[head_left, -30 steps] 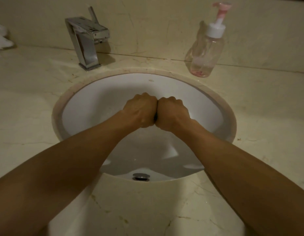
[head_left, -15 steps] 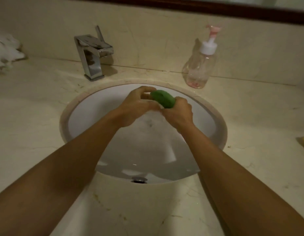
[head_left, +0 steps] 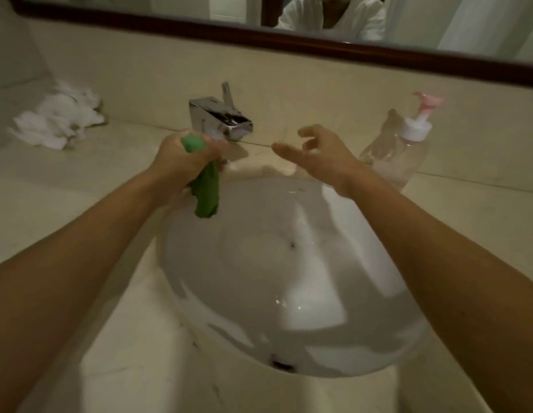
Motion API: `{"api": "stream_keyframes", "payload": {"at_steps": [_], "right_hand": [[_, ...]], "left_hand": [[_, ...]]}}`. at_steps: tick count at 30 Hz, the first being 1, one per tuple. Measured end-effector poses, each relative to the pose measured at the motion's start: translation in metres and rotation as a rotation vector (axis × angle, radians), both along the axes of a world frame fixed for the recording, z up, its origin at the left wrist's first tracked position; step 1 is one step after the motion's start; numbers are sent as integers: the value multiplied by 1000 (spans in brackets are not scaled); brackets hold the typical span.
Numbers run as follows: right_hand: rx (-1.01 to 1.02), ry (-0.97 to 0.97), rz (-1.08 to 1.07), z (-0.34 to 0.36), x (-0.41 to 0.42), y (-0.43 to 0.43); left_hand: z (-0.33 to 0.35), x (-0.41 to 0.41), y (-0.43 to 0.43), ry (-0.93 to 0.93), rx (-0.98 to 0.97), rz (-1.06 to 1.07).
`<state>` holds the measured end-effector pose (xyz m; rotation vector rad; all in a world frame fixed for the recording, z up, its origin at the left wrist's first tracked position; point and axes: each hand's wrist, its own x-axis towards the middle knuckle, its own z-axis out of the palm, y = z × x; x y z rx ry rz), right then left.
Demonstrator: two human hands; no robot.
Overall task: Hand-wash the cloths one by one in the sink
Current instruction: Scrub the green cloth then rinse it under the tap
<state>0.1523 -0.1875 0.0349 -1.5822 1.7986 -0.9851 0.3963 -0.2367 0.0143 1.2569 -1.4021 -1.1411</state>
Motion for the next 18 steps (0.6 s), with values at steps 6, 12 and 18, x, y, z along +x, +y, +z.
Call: {"api": "stream_keyframes", "payload": {"at_steps": [6,12,18], "right_hand": [[-78,200,160,46,44,-69],[-39,294,288,54,59,-127],[13,489,365,55,58,-151]], "left_hand": [[42,35,-52,-123,-124,105],[60,42,-90,-242,-223,38],[61,40,-104,-282,-215,-75]]}}
